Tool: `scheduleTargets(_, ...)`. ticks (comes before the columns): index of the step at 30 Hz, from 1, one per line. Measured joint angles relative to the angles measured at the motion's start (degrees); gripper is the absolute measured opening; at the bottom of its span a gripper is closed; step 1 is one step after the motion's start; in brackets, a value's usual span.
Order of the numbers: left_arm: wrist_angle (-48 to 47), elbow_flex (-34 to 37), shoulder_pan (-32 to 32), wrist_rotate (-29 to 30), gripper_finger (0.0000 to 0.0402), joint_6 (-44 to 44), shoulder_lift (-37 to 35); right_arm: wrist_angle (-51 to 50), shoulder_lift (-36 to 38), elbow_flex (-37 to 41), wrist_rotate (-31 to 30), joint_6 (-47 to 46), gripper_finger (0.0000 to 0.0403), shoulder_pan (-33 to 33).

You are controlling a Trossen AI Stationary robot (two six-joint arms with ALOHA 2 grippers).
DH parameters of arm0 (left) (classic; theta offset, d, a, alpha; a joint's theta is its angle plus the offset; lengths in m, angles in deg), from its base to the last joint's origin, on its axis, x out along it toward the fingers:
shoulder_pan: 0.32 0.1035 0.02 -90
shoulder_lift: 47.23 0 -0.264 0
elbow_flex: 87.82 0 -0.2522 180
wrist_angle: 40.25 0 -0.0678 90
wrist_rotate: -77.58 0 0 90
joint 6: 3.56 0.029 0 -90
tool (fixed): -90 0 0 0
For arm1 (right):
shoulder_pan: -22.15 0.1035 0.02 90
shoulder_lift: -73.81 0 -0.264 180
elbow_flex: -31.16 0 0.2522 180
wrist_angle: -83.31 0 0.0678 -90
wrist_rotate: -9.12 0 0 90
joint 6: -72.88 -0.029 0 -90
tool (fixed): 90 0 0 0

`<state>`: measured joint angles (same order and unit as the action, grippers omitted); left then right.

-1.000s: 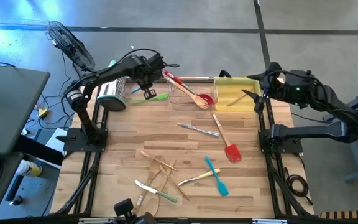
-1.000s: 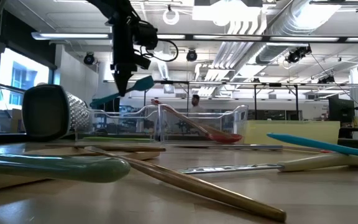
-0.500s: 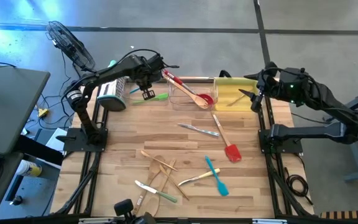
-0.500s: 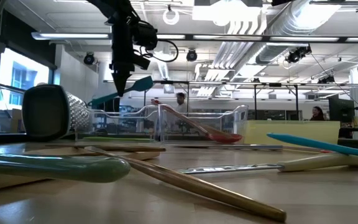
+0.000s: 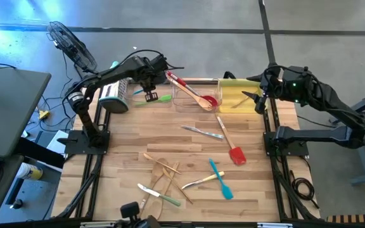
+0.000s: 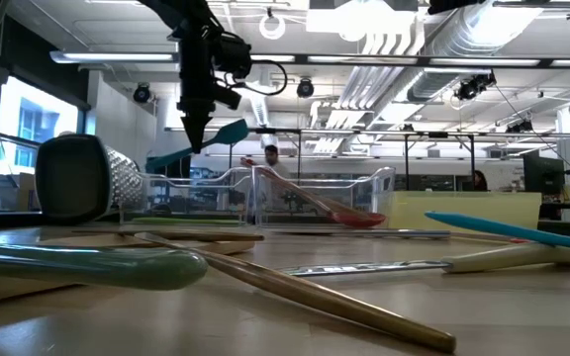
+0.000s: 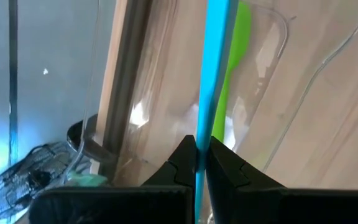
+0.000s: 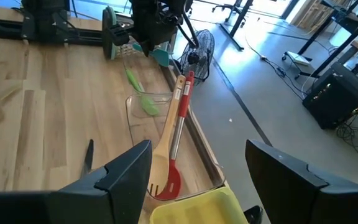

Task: Pick & Place Kitchen Items
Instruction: Put the top blue spatula into the left transparent bin

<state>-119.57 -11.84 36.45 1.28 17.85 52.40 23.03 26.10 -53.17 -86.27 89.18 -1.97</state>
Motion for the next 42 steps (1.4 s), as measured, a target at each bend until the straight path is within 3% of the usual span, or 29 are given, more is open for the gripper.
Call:
scheduleTargets(9,-0.54,0.62,0.32,-2.90,0.0007,1.83,0.61,-1.68,0.00,0.00,0.02,-2.69,0.0252,-0.02)
scheduleTargets(26,11.88,16.28,0.35,-6.98,0.0021,0.80,0.59,-1.64,0.00,0.00,0.28,-2.54,0.0252,-0.02)
scheduleTargets(42,13.79,16.57,0.35,-8.95,0.0029,1.83,0.61,-2.45,0.00,0.00,3.06,-2.69,0.0252,0.00)
